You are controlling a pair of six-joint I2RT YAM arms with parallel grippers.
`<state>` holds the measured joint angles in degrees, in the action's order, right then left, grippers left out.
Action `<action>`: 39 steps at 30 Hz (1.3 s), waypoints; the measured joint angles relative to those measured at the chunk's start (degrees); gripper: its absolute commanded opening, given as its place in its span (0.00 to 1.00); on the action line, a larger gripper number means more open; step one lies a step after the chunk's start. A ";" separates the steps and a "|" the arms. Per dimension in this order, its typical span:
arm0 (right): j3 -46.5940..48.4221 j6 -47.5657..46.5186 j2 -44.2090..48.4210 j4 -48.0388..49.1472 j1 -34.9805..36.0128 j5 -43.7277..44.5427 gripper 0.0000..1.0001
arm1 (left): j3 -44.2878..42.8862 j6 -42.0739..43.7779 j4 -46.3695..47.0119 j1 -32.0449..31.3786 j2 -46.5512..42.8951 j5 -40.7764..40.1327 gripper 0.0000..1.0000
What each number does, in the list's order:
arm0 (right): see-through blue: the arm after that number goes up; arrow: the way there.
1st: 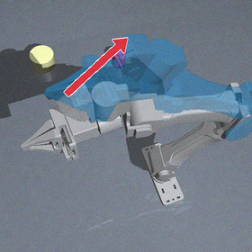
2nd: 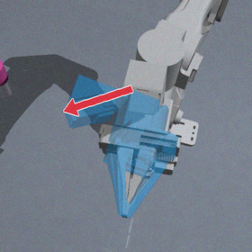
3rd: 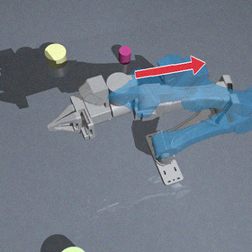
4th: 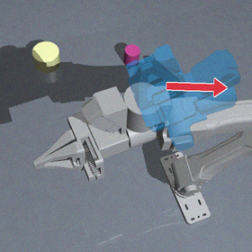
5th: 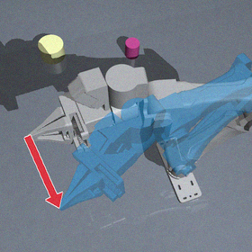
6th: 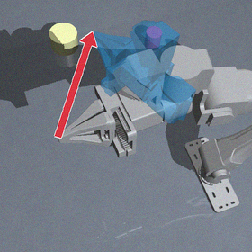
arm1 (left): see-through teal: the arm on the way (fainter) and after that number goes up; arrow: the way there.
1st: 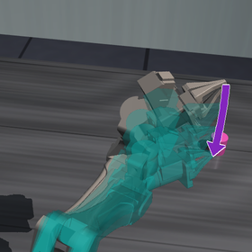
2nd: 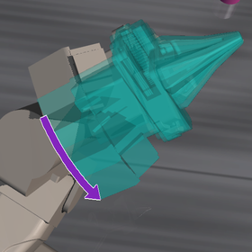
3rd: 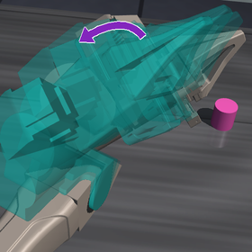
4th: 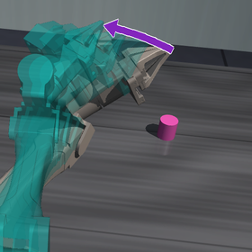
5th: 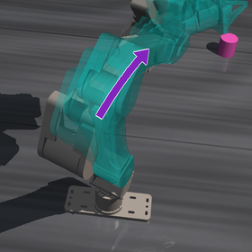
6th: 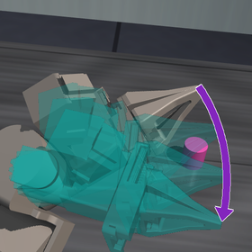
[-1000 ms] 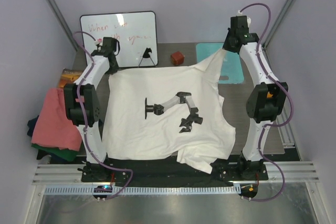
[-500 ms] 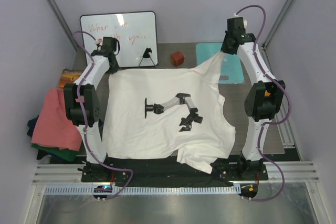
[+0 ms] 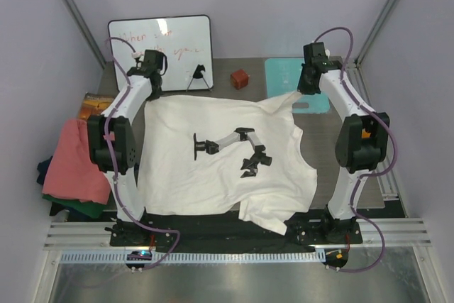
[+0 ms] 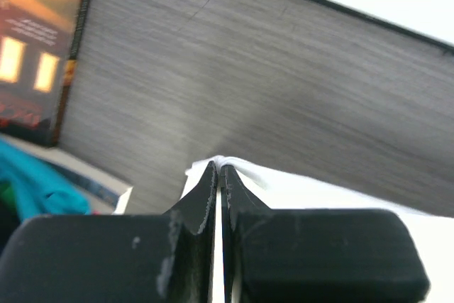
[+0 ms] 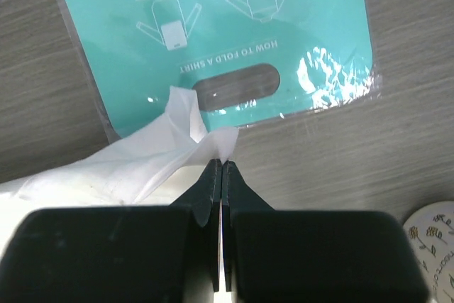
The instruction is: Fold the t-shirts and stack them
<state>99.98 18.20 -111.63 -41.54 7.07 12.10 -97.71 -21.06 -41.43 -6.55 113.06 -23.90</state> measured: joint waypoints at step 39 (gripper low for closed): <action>1.09 2.73 -7.80 5.68 4.24 -4.76 0.49 | 8.57 0.39 -1.86 -6.01 -6.14 -10.27 0.00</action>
<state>101.08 20.93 -119.44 -35.86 11.31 7.33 -89.14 -20.67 -43.29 -12.56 106.91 -34.17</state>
